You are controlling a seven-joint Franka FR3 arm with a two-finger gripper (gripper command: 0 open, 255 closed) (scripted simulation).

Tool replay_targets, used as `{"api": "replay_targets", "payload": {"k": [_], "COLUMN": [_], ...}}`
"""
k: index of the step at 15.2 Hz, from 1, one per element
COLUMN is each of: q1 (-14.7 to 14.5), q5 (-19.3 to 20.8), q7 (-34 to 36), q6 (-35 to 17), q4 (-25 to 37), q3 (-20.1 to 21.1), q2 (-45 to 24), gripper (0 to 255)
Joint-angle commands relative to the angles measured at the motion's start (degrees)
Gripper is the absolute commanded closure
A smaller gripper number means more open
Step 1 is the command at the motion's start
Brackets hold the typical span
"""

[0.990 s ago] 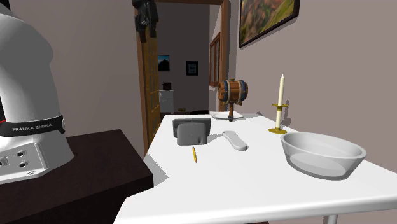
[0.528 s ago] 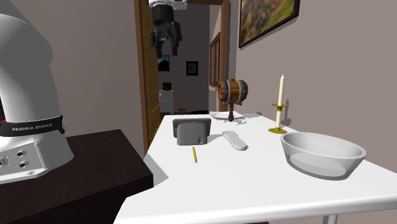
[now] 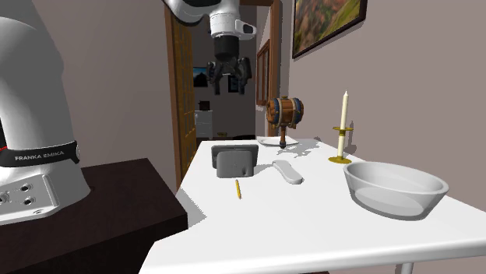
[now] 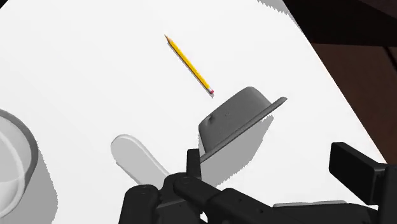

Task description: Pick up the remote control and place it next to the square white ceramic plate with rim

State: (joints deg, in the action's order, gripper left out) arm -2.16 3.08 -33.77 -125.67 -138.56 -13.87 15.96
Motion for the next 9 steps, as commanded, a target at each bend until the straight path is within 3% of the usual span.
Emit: {"api": "replay_targets", "payload": {"k": [1, 9], "q1": [-0.6, -0.6], "q5": [-1.0, -8.5], "q7": [-4.3, -21.7], "q6": [-2.8, -9.3], "q4": [1.7, 12.8], "q3": [-1.3, -2.8], "q2": [-4.8, -24.5], "gripper": [0, 0]}}
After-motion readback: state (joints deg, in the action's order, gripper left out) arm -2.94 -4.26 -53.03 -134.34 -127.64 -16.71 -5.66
